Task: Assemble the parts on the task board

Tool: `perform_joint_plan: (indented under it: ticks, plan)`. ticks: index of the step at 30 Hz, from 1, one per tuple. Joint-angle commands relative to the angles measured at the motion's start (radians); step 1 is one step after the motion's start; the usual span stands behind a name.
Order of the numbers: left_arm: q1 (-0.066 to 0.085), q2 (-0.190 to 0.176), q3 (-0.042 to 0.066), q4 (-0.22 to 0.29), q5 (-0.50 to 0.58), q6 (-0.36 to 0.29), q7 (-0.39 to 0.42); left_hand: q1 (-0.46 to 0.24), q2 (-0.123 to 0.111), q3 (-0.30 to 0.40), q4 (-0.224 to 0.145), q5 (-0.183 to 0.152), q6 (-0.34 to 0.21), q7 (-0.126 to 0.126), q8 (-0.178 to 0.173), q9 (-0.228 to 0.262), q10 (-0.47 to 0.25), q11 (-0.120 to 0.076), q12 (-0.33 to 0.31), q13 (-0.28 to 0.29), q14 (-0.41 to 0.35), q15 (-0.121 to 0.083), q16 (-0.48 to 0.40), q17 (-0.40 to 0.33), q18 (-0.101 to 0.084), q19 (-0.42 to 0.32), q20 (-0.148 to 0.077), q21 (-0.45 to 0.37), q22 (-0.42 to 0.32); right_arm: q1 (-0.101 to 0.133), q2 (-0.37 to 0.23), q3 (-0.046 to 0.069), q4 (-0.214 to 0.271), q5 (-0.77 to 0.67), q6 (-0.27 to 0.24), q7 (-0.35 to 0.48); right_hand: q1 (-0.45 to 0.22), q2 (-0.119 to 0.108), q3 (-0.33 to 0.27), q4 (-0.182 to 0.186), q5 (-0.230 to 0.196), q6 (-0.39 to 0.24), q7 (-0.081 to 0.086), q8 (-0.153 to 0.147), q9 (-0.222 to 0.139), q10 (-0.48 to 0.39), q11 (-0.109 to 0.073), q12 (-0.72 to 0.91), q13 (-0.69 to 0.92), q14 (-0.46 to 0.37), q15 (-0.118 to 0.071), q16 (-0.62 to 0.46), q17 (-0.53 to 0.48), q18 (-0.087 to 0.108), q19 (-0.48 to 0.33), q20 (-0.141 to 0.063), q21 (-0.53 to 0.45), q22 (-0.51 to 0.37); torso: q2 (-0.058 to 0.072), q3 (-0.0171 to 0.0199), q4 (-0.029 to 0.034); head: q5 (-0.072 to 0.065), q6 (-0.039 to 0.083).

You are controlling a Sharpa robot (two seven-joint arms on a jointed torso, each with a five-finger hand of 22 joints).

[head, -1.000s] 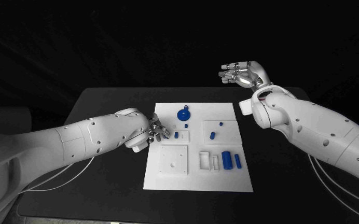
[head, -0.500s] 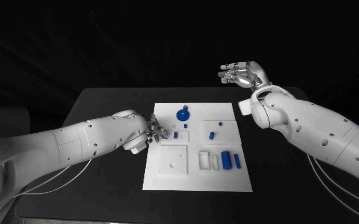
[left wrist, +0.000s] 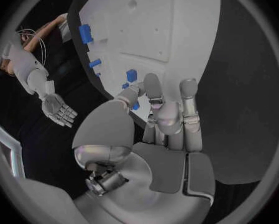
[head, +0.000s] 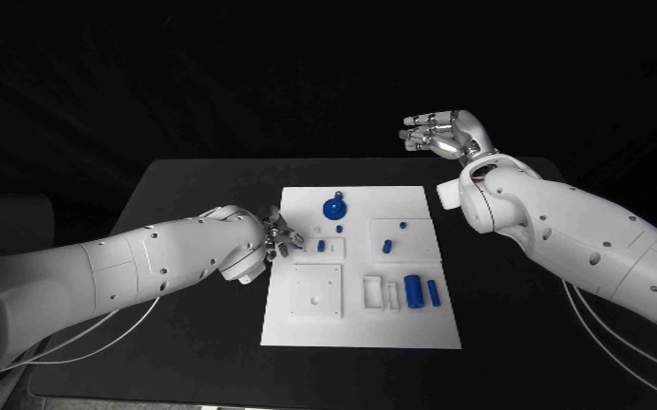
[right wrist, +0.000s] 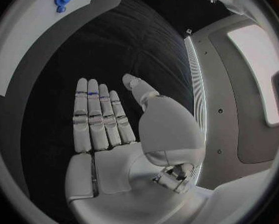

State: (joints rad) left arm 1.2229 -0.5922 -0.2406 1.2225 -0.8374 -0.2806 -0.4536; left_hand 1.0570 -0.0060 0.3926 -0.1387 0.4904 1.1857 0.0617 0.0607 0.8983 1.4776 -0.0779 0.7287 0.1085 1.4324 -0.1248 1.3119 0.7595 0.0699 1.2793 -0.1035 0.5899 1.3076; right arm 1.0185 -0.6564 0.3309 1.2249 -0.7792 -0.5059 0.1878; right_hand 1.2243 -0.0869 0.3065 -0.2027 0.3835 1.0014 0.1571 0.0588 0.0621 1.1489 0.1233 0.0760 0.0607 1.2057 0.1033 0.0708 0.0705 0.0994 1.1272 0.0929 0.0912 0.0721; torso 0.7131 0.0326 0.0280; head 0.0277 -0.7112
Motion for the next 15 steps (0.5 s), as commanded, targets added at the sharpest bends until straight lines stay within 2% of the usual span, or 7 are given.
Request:
perform_joint_plan:
  ticks: [1,5,15]
  plan:
    - [-0.001,0.002,0.000,0.004,0.008,-0.033,0.018,0.010,0.016,-0.002,-0.002,-0.002,0.114,-0.103,0.007,0.284,0.038,-0.012,-0.001,0.000,0.001,-0.004,-0.001,0.000,0.022,0.000,0.009,-0.005,0.018,-0.001,0.000,0.000,0.001,-0.001,0.013,0.008,-0.011,0.000,0.002,0.003,0.004,-0.003,0.000,0.003,-0.001,-0.005,-0.002,-0.003,-0.001,-0.007,0.002,-0.003,-0.002,0.005,-0.001,0.002,-0.007,-0.001,-0.001,0.0005,-0.0008,0.002,-0.001]
    - [-0.001,0.006,0.000,0.001,0.008,-0.030,0.020,0.010,0.017,-0.002,-0.001,-0.004,0.113,-0.103,0.006,0.283,0.038,-0.012,-0.001,0.000,0.001,-0.004,-0.001,-0.001,0.023,-0.001,0.010,-0.005,0.018,-0.001,0.000,0.000,0.001,-0.001,0.014,0.007,-0.011,0.000,0.002,0.003,0.004,-0.003,0.000,0.003,-0.001,-0.005,-0.002,-0.003,-0.001,-0.007,0.002,-0.003,-0.002,0.005,-0.001,0.002,-0.007,-0.001,-0.001,0.0019,-0.0009,0.003,-0.001]
    - [-0.001,0.018,0.000,-0.013,-0.004,-0.006,0.021,0.012,0.018,-0.004,0.001,-0.011,0.112,-0.103,0.006,0.281,0.038,-0.011,-0.001,-0.001,0.001,-0.004,-0.002,-0.004,0.024,-0.002,0.012,-0.005,0.018,-0.001,-0.001,0.000,0.002,0.000,0.015,0.006,-0.011,0.000,0.002,0.003,0.004,-0.003,0.000,0.003,-0.001,-0.005,-0.002,-0.003,-0.001,-0.007,0.002,-0.003,-0.002,0.005,-0.001,0.002,-0.007,-0.001,0.000,0.0027,-0.0010,0.002,-0.005]
